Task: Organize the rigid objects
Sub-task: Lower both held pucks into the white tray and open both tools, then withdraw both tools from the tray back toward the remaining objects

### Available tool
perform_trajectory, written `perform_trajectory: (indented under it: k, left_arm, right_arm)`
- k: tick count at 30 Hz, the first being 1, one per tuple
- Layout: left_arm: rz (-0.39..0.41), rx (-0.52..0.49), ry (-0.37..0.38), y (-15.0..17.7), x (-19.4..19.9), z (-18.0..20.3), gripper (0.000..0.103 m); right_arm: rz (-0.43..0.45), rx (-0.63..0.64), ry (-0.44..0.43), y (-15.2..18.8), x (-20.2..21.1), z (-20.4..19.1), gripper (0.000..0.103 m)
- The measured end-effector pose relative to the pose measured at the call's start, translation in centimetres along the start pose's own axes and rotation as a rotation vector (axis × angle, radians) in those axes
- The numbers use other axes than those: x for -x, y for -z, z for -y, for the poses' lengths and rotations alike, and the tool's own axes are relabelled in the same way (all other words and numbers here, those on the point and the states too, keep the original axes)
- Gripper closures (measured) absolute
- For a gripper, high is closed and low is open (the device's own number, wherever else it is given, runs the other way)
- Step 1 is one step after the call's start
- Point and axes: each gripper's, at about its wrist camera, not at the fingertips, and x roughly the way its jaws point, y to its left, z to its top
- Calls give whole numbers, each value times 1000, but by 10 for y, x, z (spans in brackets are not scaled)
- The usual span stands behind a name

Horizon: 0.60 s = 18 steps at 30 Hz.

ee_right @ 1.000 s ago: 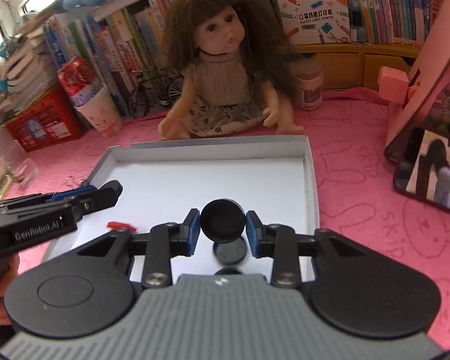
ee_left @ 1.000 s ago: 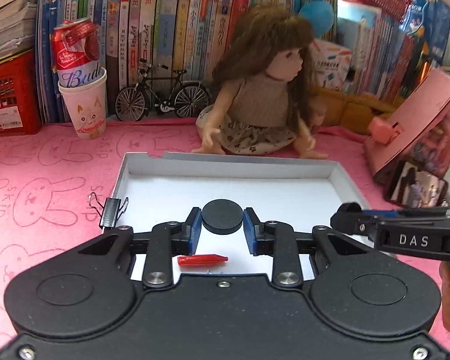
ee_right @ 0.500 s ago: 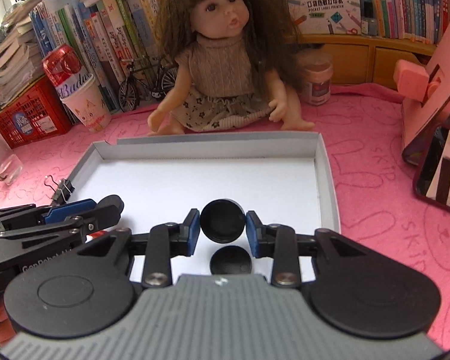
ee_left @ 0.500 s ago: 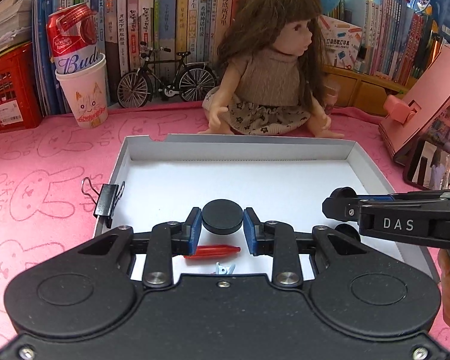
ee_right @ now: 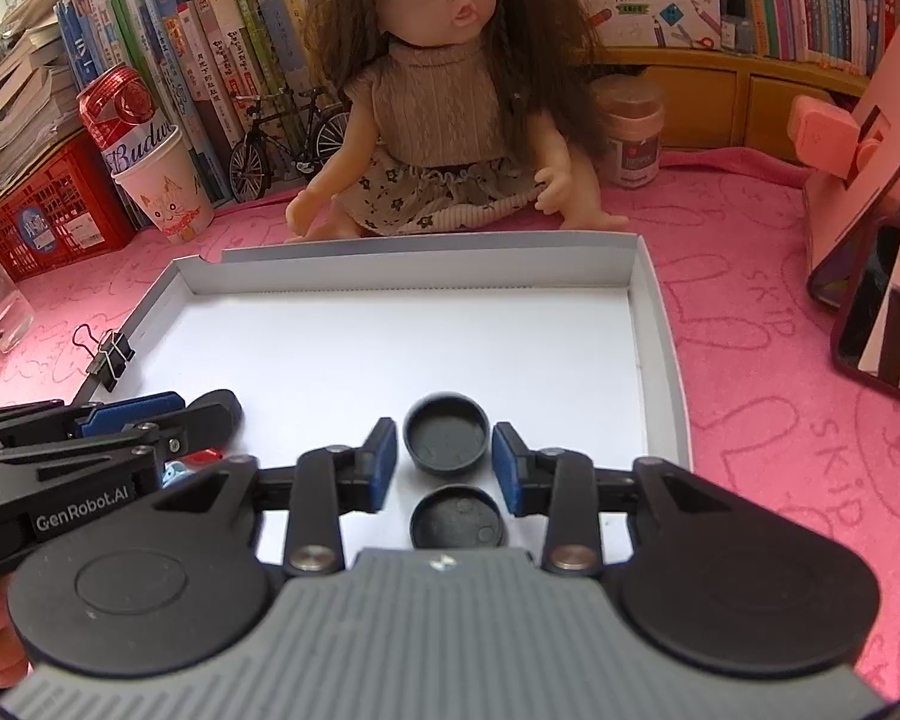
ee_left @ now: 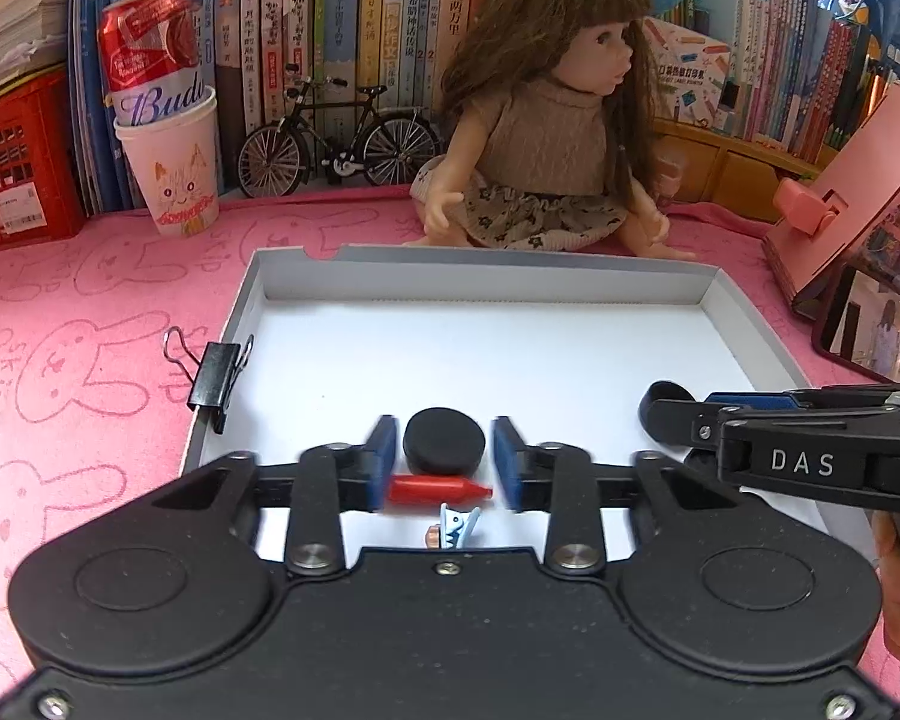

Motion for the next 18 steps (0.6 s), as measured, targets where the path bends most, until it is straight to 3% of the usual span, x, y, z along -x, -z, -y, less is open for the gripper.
perform_trajectory:
  k: [9,18]
  left_arm:
    - [40,-9,5,0,24,-2,39]
    - [141,14,60,15,66,2,29]
  right_arm:
    - [58,31,-21,7,26,-1,29]
    - [147,66,-31,22,63,-5,18]
